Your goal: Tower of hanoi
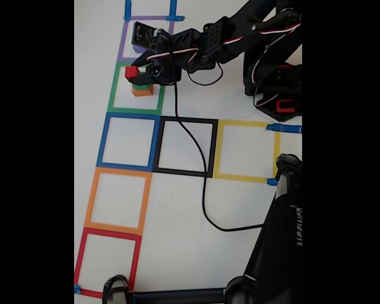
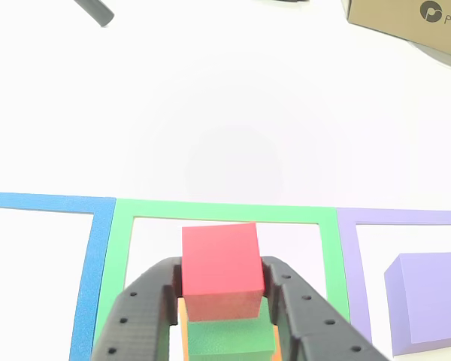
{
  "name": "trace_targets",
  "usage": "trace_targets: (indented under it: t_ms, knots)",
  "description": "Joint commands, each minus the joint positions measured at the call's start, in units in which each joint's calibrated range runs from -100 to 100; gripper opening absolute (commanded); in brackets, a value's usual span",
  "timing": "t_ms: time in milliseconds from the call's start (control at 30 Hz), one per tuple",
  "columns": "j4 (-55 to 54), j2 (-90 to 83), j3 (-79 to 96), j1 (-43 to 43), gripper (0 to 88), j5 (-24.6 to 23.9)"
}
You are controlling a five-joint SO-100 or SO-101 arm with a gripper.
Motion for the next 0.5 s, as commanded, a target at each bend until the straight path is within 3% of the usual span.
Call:
trace_targets:
  t_ms: [0,467]
  knots:
    - [-1.3,-3.6,1.0,-0.1,1.3,0.4]
    - [-4.4,-2.4,3.2,1.2,1.3,0.4]
